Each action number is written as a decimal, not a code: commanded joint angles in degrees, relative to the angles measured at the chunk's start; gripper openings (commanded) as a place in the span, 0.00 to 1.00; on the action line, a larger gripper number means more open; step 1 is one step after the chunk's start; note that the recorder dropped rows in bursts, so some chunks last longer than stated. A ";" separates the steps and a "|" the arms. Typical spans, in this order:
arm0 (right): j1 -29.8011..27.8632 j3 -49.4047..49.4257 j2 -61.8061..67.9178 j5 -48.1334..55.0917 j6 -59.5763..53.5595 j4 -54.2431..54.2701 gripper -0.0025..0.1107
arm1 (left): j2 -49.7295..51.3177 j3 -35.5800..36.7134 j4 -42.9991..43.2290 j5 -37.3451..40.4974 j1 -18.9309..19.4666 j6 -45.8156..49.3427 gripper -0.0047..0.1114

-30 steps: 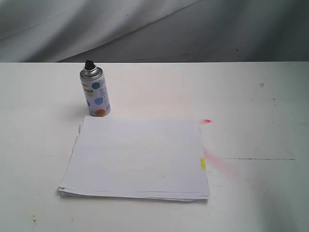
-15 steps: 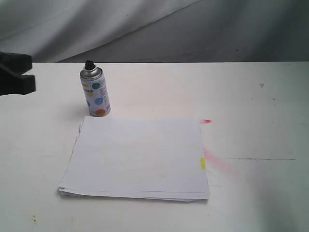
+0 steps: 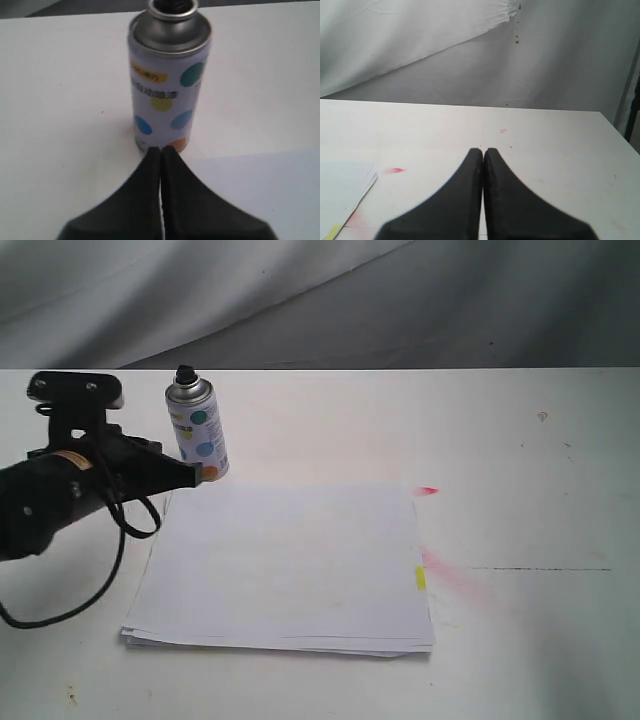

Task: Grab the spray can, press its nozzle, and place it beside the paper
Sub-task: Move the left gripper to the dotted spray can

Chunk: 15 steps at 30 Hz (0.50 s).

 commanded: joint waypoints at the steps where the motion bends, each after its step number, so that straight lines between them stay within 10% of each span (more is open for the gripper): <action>1: -0.48 0.17 -0.17 -0.10 -0.31 -0.68 0.02 | 6.97 0.23 -0.52 -15.33 -4.14 -2.76 0.04; 15: -0.48 0.17 -0.17 -0.10 -0.31 -0.68 0.02 | 10.93 0.23 -0.97 -17.87 -4.02 -1.59 0.04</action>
